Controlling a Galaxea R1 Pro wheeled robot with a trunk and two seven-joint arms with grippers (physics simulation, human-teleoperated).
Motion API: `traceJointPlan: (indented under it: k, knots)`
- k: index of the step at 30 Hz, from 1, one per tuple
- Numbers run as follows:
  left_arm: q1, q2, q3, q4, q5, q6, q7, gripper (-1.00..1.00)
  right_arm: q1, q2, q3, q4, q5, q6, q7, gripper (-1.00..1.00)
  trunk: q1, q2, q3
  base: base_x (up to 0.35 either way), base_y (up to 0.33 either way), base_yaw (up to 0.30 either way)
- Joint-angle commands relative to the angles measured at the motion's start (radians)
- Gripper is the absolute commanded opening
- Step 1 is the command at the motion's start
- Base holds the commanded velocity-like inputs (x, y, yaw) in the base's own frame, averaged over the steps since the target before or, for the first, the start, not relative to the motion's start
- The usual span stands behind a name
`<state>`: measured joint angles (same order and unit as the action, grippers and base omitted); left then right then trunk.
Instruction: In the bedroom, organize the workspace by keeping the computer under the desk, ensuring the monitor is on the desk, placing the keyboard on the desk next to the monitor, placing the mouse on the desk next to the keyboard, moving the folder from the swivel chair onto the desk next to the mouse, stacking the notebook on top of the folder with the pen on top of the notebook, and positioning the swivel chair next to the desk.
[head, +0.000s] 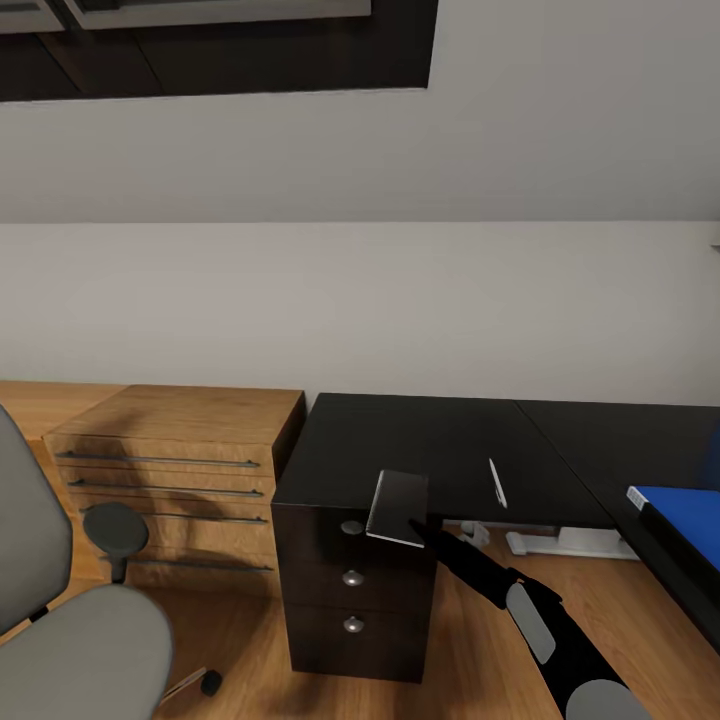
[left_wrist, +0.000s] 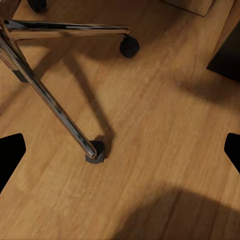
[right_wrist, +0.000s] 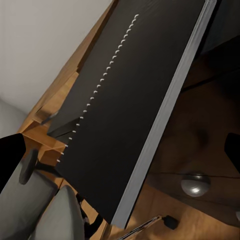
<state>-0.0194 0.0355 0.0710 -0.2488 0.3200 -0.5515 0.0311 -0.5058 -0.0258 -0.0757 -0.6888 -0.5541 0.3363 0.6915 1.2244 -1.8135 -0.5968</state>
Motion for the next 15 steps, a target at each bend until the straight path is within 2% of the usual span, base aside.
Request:
traceJointPlan:
  k: [1, 15]
  knots:
    - [-0.001, 0.0, 0.003, 0.0, -0.006, -0.002, 0.003, 1.0, -0.001, 0.0, -0.002, 0.0, -0.008, 0.009, 0.002, 1.0, 0.0, 0.0, -0.001, 0.007, 0.005, 0.0]
    - [0.0, -0.002, 0.004, 0.0, -0.006, -0.002, 0.003, 1.0, -0.001, 0.001, -0.002, 0.001, -0.007, 0.011, 0.0, 1.0, 0.0, 0.0, -0.001, 0.002, 0.001, 0.0]
